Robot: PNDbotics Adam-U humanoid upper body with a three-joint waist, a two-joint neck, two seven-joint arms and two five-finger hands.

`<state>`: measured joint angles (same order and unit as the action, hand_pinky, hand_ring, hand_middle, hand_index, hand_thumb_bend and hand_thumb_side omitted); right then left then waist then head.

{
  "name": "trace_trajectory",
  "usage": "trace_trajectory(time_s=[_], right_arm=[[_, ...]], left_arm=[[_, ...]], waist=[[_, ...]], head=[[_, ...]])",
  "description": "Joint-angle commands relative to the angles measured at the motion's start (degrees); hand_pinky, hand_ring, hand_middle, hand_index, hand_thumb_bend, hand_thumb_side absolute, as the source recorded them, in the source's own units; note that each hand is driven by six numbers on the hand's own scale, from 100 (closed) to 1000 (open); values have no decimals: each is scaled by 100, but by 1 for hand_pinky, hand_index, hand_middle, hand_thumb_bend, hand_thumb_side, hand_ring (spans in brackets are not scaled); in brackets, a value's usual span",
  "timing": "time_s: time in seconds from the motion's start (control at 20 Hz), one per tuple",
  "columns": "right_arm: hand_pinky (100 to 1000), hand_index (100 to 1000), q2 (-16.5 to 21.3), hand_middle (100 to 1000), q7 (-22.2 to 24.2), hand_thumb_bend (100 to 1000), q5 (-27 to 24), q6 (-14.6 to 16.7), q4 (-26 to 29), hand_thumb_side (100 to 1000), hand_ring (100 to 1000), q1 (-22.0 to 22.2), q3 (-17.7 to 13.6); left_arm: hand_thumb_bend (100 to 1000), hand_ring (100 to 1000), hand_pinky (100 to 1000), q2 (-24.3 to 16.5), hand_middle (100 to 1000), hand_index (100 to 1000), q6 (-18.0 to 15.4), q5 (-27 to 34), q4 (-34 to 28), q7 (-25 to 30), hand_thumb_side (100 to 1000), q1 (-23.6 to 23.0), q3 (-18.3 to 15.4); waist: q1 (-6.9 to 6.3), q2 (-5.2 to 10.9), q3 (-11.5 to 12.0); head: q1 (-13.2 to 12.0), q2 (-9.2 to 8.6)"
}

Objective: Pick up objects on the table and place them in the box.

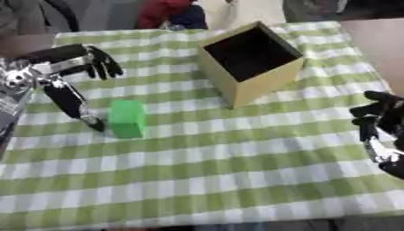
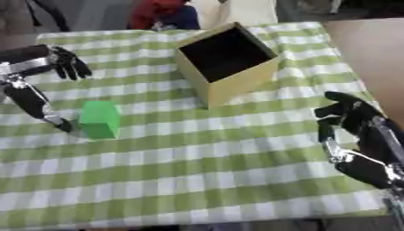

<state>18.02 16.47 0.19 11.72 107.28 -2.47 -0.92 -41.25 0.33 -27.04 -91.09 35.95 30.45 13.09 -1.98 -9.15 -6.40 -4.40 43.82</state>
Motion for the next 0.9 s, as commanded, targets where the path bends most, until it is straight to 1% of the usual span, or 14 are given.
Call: trace_trajectory(time_s=[0.05, 0.25, 0.55, 0.9], right_arm=[[710, 885, 128, 615, 11, 100, -33, 10, 79, 212, 774, -21, 2], [710, 884, 127, 615, 17, 100, -31, 11, 78, 215, 774, -19, 7], [710, 884, 127, 615, 20, 100, -35, 15, 80, 215, 774, -19, 12], [710, 884, 125, 615, 32, 100, -46, 20, 82, 215, 775, -22, 25]], left_arm=[[908, 687, 688, -74, 665, 794, -23, 26, 53, 96, 100, 96, 43], [907, 683, 683, -1, 661, 791, -33, 9, 179, 150, 100, 98, 127], [900, 675, 676, 133, 648, 779, -50, -101, 393, 92, 100, 134, 216], [883, 652, 662, 342, 620, 759, -15, -368, 738, -291, 100, 241, 298]], waist=[[11, 93, -10], [15, 93, -12], [26, 92, -14], [47, 96, -13]], head=[[2, 29], [-2, 29], [-12, 29], [-26, 29]])
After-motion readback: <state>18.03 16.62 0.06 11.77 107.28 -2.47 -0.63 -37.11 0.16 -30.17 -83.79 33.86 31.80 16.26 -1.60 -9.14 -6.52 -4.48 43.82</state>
